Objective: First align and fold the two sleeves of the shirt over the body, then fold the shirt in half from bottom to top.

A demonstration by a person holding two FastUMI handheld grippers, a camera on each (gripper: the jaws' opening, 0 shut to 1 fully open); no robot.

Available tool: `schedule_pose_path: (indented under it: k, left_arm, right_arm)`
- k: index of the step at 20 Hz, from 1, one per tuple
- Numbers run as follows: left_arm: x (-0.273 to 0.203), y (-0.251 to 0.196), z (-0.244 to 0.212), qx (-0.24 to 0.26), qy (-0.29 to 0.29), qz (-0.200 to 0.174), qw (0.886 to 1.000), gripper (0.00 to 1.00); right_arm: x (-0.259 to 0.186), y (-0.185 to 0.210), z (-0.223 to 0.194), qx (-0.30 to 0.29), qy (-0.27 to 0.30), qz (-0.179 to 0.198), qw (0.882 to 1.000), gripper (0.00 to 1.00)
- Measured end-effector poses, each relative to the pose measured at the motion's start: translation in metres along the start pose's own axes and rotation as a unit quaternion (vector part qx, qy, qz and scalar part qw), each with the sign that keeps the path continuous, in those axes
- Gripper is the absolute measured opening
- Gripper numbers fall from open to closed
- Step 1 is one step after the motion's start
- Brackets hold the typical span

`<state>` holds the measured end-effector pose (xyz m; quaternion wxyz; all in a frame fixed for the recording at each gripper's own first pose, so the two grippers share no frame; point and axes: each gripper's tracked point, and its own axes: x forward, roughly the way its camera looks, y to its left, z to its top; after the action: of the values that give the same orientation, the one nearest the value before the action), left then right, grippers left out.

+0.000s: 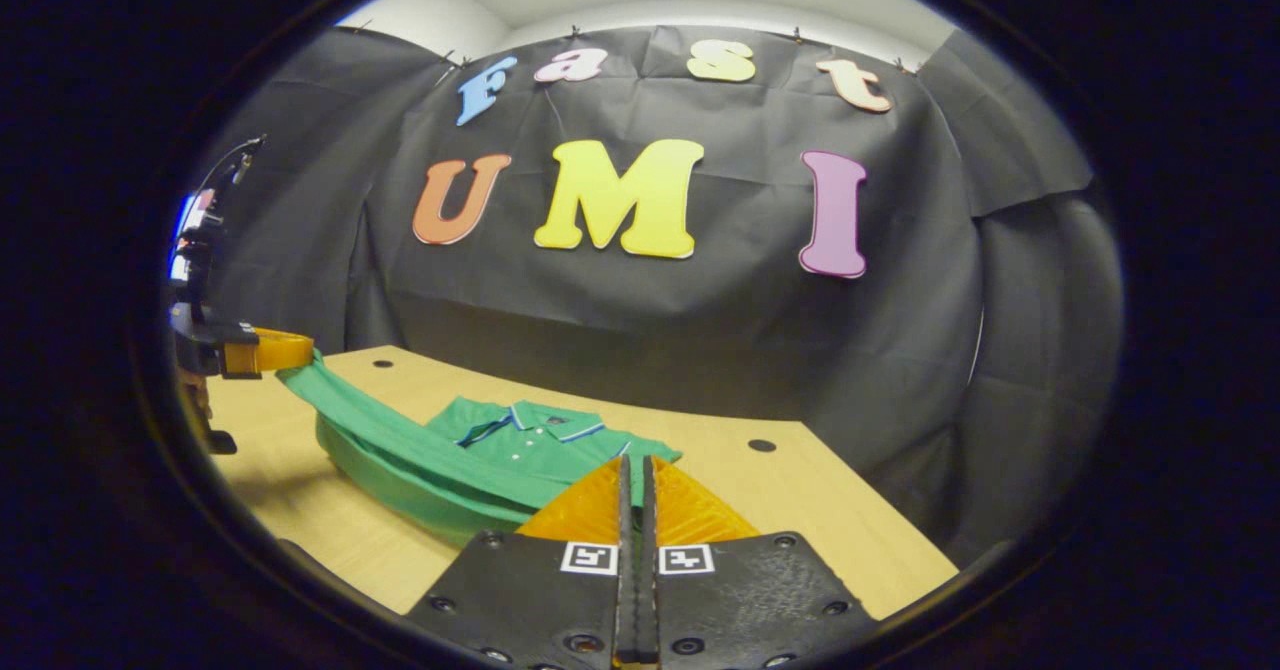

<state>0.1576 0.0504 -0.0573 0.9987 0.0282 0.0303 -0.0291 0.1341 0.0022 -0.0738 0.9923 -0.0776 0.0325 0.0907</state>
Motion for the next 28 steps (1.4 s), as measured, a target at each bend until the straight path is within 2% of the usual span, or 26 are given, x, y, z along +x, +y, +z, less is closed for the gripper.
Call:
schedule_pose_path:
  k: [4, 7, 9, 13, 16, 19, 23, 25, 28]
  left_arm:
    - [0.075, 0.005, 0.032, 0.022, -0.031, 0.0, 0.999, 0.08]
    - [0.127, 0.013, 0.041, 0.0, -0.03, 0.002, 1.0, 0.08]
    - [0.158, 0.023, 0.046, 0.005, -0.031, 0.01, 0.999, 0.08]
    - [0.217, 0.035, 0.041, 0.015, -0.032, 0.019, 0.999, 0.08]
    - [0.262, 0.037, 0.016, 0.023, -0.017, 0.021, 0.999, 0.08]
    - [0.302, 0.032, -0.016, 0.018, 0.009, 0.009, 1.0, 0.08]
    - [0.314, 0.021, -0.036, 0.036, 0.03, 0.0, 0.999, 0.1]
    - [0.313, 0.016, -0.042, 0.022, 0.036, -0.014, 0.999, 0.14]
    - [0.305, 0.026, -0.038, 0.025, 0.035, 0.009, 0.999, 0.8]
  right_arm:
    - [0.064, -0.005, 0.035, -0.033, -0.02, -0.011, 0.999, 0.0]
    - [0.122, -0.007, 0.051, -0.045, -0.034, -0.018, 0.998, 0.0]
    - [0.159, -0.006, 0.051, -0.043, -0.024, -0.02, 0.999, 0.0]
    - [0.231, 0.003, 0.039, -0.054, -0.005, -0.029, 0.998, 0.0]
    - [0.279, 0.004, 0.025, -0.044, 0.002, -0.036, 0.998, 0.0]
    - [0.32, 0.006, -0.01, -0.022, 0.042, -0.038, 0.998, 0.0]
    - [0.349, 0.002, -0.05, -0.003, 0.089, -0.042, 0.995, 0.0]
    - [0.351, 0.002, -0.055, 0.005, 0.088, -0.037, 0.995, 0.1]
    - [0.345, 0.009, -0.05, 0.015, 0.09, -0.023, 0.996, 0.79]
